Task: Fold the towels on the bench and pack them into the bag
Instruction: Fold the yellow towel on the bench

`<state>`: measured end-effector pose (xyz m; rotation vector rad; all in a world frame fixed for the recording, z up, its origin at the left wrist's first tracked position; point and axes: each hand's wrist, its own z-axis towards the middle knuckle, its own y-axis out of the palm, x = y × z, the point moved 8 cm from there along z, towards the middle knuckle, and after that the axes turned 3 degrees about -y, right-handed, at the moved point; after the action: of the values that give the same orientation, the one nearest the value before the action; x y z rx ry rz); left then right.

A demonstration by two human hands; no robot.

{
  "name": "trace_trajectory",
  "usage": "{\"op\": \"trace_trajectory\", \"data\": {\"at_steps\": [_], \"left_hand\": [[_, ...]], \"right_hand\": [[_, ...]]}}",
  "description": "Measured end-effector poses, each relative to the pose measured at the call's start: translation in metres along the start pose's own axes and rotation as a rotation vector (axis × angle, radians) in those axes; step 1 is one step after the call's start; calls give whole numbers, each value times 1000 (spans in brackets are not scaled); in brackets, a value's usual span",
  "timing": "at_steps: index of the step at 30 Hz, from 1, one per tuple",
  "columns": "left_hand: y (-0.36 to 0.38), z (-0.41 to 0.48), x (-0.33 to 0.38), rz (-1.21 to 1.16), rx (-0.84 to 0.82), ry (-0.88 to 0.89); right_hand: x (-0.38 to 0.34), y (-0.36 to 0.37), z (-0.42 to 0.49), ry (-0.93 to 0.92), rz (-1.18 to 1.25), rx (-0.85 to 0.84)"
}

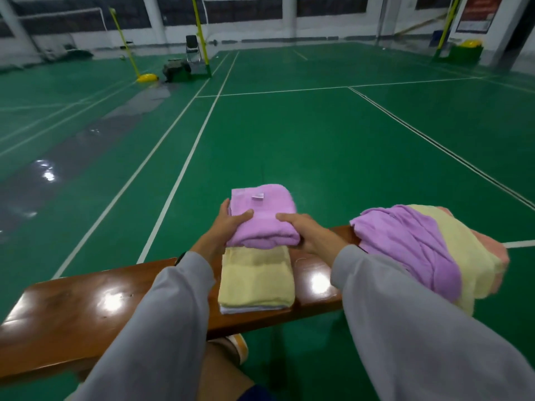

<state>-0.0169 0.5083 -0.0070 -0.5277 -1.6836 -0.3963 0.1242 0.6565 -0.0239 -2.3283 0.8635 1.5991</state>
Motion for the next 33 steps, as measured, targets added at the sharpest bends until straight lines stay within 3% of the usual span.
{"op": "trace_trajectory", "data": {"at_steps": [3, 5, 9, 14, 18, 21, 24, 28, 31, 33], "left_hand": [[-17, -21, -66, 263, -47, -160], [-25, -35, -96, 306, 0, -222], [-32, -44, -87, 238, 119, -148], [-33, -51, -60, 337, 82, -44], [-30, -73, -96, 589, -74, -166], [-30, -77, -105, 448, -71, -239], [-29, -76, -98, 506, -82, -298], [-40, -72, -87, 746, 91, -203], [-29, -81, -66, 1001, 252, 102], [-4, -85, -57, 1141, 232, 360]], "right_hand": [[94, 4, -18, 183, 7, -18], [128, -2, -17, 210, -107, 23], [96, 9, -19, 177, -254, -16], [74, 14, -19, 172, -442, -20], [119, 4, -40, 308, -510, -79], [123, -2, -36, 304, -511, -81], [109, -7, -35, 297, -656, -80], [82, -6, -37, 108, -780, -36], [59, 3, -26, -280, -1235, 127], [56, 18, -21, -449, -1268, 176]]}}
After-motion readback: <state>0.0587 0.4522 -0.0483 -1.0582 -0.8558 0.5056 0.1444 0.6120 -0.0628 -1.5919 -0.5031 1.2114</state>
